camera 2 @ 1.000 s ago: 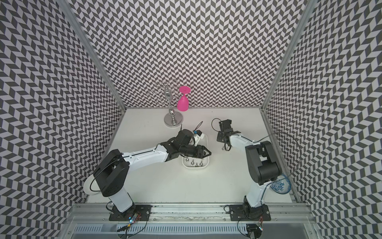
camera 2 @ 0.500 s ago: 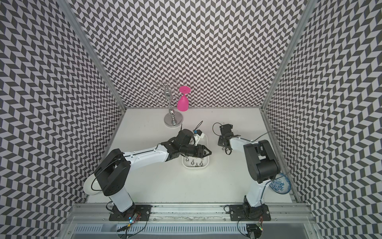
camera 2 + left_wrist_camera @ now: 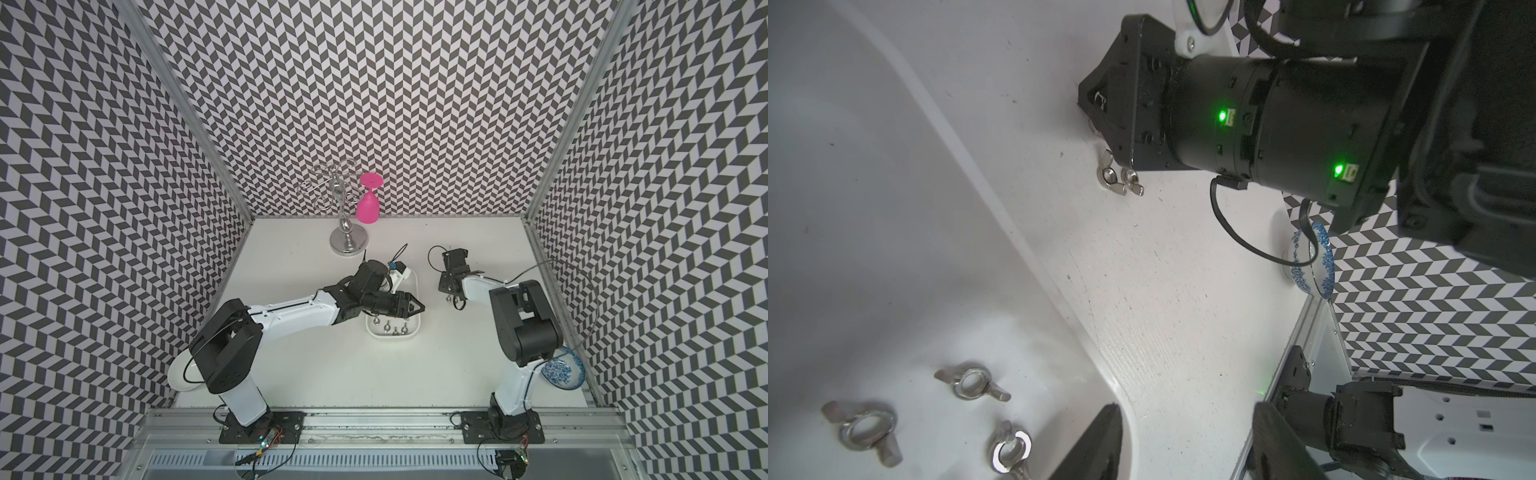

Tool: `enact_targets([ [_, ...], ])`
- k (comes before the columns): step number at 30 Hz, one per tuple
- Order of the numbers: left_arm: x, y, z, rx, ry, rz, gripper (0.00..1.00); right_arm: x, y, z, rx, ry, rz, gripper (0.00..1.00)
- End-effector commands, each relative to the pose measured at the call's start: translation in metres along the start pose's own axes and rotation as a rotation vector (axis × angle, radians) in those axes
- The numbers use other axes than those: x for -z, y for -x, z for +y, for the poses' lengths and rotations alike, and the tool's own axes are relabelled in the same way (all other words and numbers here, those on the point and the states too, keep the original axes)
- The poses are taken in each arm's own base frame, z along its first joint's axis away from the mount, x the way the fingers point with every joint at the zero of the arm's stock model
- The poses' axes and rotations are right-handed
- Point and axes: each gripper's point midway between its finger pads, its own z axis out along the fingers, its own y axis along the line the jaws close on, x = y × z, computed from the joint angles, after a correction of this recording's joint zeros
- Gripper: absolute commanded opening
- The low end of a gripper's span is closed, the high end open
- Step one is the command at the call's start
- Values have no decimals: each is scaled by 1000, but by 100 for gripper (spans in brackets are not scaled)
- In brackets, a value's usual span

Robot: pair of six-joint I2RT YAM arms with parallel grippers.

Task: Take out the wing nut from the storage box
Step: Place the wing nut at the center of the board, then pick up the wing nut from the storage box.

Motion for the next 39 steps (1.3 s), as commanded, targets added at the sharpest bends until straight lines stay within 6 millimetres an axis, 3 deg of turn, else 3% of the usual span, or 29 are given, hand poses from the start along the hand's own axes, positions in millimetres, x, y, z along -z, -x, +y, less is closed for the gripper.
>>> enact_targets([
  [1, 13, 8, -8, -51, 5, -53, 54, 11, 15, 2, -9, 8, -28, 25],
  [12, 51, 31, 15, -52, 72, -139, 54, 54, 42, 28, 12, 97, -107, 26],
  [15, 75, 43, 33, -24, 121, -190, 54, 69, 46, 43, 46, 133, -135, 27],
  [20, 137, 62, 68, 39, 187, -332, 55, 100, 45, 84, 167, 186, -191, 28],
  [24, 176, 63, 98, 91, 243, -385, 56, 118, 24, 128, 267, 302, -176, 29],
  [28, 202, 51, 126, 179, 213, -413, 56, 119, -23, 168, 366, 418, -85, 29],
  [33, 202, 31, 147, 254, 198, -407, 56, 110, -63, 197, 427, 489, -20, 29],
  [39, 193, 23, 153, 280, 177, -367, 56, 99, -77, 214, 459, 482, 21, 29],
])
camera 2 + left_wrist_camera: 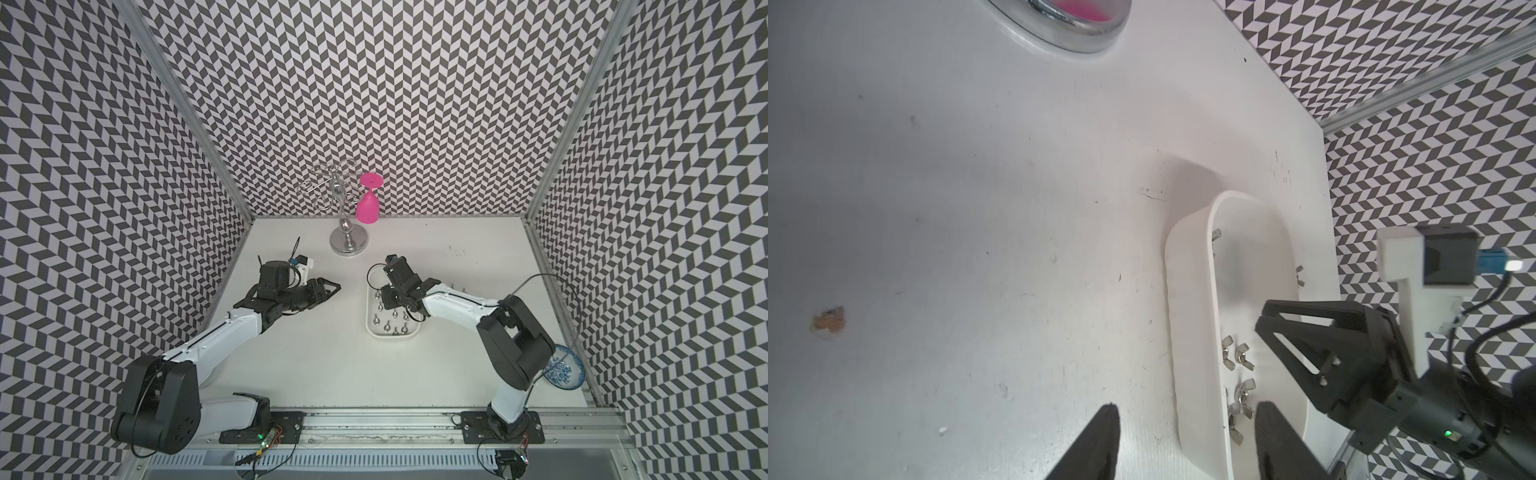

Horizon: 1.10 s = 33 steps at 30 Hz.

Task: Take out the wing nut from the storage box
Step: Pick up the wing nut from the storage box.

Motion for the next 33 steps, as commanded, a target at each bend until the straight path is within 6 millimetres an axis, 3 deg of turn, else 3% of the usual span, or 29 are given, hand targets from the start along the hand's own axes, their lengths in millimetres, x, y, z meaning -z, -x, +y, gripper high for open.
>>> enact_targets([
  [1, 0, 2, -9, -10, -51, 5, 56, -6, 14, 9, 4, 19, -27, 29],
  [11, 0, -5, -10, -5, -68, 18, 56, -15, -9, -4, 4, -30, 38, 29],
  [22, 0, -3, -11, -13, -68, 20, 56, -37, -5, -2, -6, -40, 66, 29],
  [33, 1, -3, -12, -14, -69, 20, 56, -51, -15, -7, -10, -62, 98, 26],
])
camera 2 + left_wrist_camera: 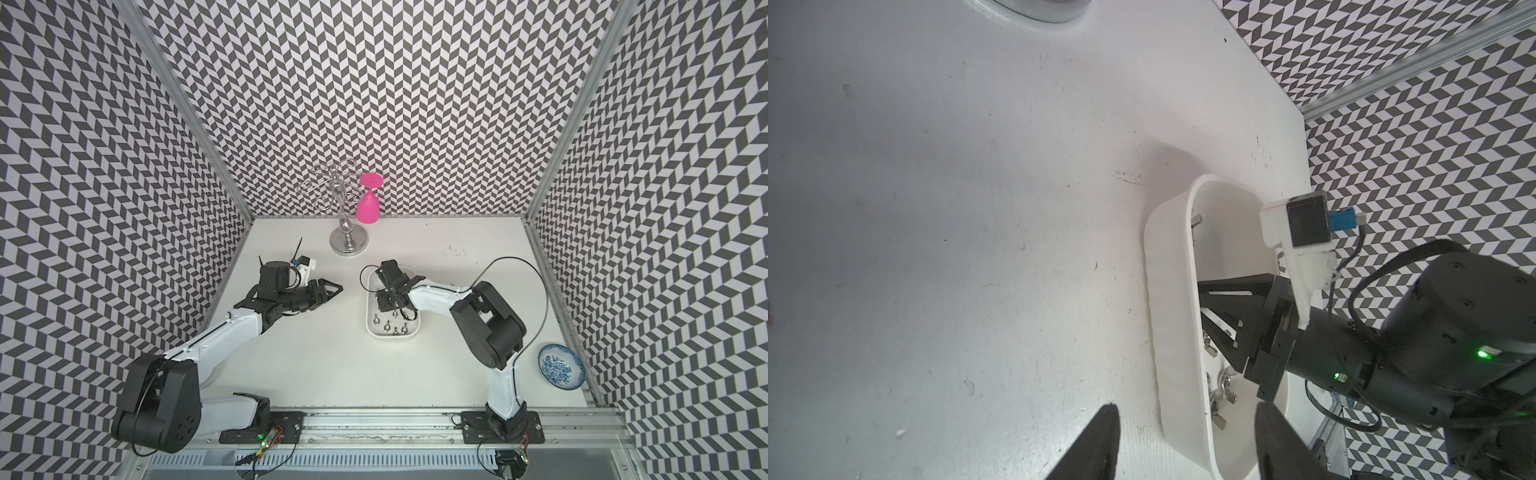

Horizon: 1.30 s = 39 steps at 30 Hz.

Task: Take out the wing nut from the storage box
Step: Pick up the wing nut from the storage box, then place the wing nut at the center of the board.

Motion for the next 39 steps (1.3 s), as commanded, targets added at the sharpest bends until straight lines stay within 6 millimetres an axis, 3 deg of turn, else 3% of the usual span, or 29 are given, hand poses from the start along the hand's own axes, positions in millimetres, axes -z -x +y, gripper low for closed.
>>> enact_targets([
  [1, 1, 3, -4, -23, -18, -8, 56, -6, 3, 0, -6, -12, -8, 26],
  [8, 1, 2, -3, -22, -13, -8, 56, -10, 2, -4, -11, -34, -11, 20],
  [14, 1, 2, -3, -22, -13, -8, 56, -11, 0, -6, -10, -44, -5, 9],
  [19, 1, 2, -3, -22, -13, -9, 56, -3, 4, -5, -15, -35, -19, 3],
  [28, -5, -3, -14, -44, -18, 7, 55, 49, 33, -2, -35, -18, -146, 0],
  [34, -13, -7, -47, -117, -27, 10, 55, 79, 48, -32, -83, -101, -226, 0],
  [39, -30, -18, -87, -180, -80, 40, 56, 85, 51, -94, -203, -188, -254, 0],
])
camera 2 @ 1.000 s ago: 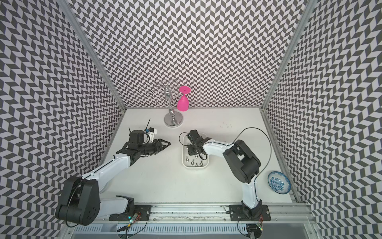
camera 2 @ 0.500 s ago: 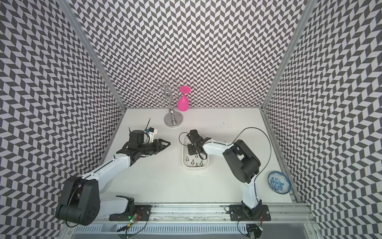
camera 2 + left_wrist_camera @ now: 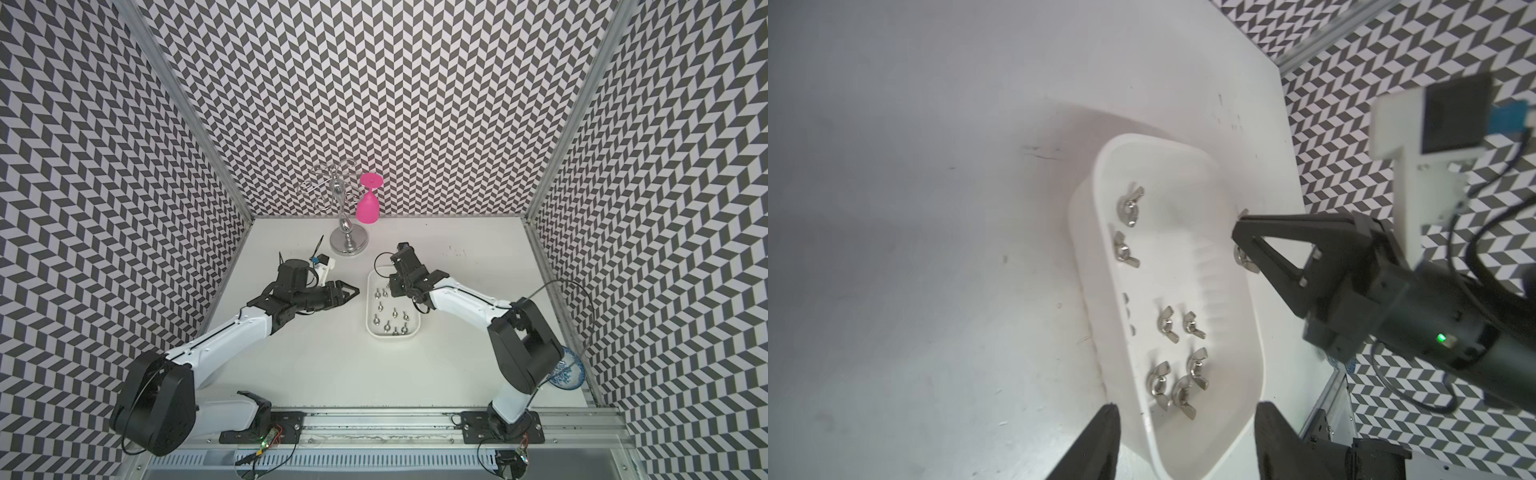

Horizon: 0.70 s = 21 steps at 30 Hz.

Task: Take out the wing nut from the storage box
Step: Place the wing nut at the center of the board.

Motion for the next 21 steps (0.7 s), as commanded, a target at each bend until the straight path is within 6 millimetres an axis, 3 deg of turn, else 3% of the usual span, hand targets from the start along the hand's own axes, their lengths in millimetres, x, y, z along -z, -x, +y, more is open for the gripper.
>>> enact_targets([
  [1, -12, 8, -32, -55, -38, -15, 55, -4, 6, -49, -95, -97, -29, 0],
  [6, -46, -18, -71, -100, -105, 65, 55, -23, 1, -95, -185, -150, -14, 0],
  [11, -78, -46, -78, -92, -123, 156, 55, -44, -12, -114, -219, -171, 25, 0],
  [16, -88, -60, -79, -92, -143, 200, 55, -58, -30, -124, -223, -205, 60, 0],
  [21, -87, -58, -85, -114, -162, 198, 55, -67, -42, -130, -225, -227, 90, 0],
])
